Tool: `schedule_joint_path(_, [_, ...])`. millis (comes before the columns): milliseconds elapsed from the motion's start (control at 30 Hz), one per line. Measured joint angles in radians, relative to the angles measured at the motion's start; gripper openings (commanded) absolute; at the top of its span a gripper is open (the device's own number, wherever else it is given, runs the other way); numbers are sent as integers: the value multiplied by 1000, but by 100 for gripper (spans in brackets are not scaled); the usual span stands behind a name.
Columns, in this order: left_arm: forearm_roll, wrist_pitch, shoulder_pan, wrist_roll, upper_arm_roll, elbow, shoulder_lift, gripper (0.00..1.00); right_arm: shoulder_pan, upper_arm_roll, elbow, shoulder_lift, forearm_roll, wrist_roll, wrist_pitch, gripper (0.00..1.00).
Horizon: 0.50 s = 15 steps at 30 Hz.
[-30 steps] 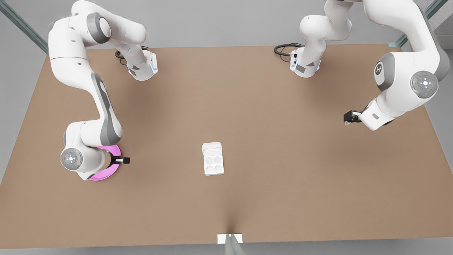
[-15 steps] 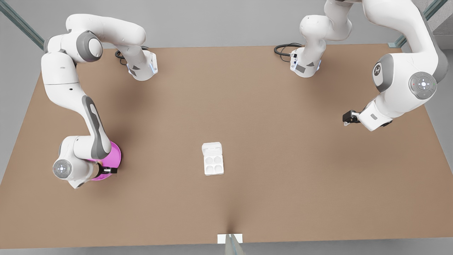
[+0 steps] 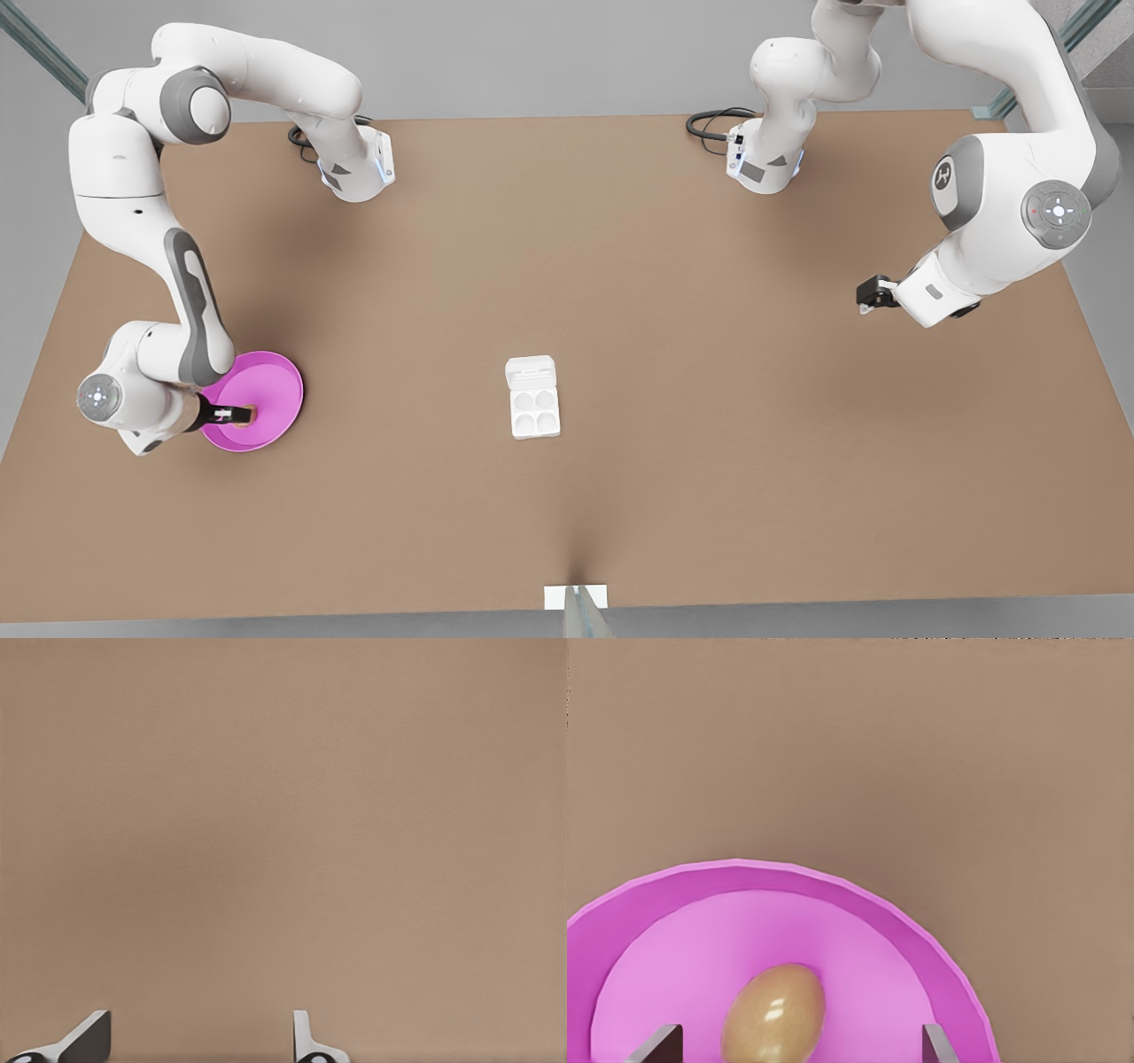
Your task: Pack egg into the box and close the box lid
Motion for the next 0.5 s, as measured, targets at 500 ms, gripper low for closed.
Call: schedule_joint_path(500, [0, -1, 0, 4, 0, 0, 3, 100, 18, -5, -36, 7, -23, -59, 8, 100])
